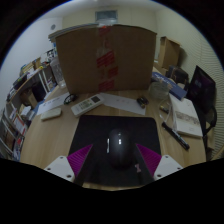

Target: Arrange mouse

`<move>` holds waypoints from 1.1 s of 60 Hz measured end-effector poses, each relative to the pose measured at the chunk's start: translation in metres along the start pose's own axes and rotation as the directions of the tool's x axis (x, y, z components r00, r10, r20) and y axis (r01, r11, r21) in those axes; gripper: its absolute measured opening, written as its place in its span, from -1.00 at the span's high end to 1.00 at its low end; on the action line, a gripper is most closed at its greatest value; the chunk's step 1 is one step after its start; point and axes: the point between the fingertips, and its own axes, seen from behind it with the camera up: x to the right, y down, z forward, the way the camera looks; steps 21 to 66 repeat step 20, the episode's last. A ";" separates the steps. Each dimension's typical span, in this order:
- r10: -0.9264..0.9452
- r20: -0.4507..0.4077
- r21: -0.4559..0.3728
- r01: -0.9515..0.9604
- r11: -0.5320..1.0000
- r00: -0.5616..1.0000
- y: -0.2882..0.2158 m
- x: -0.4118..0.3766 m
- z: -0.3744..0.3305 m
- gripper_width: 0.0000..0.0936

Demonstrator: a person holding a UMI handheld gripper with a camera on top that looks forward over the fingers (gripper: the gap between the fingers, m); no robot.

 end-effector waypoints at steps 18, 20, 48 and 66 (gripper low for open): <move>0.083 -0.065 0.005 -0.083 0.997 0.994 0.019 -0.075 -0.120 -0.79; 0.101 -0.053 0.005 -0.101 0.995 0.994 0.022 -0.092 -0.132 -0.80; 0.101 -0.053 0.005 -0.101 0.995 0.994 0.022 -0.092 -0.132 -0.80; 0.101 -0.053 0.005 -0.101 0.995 0.994 0.022 -0.092 -0.132 -0.80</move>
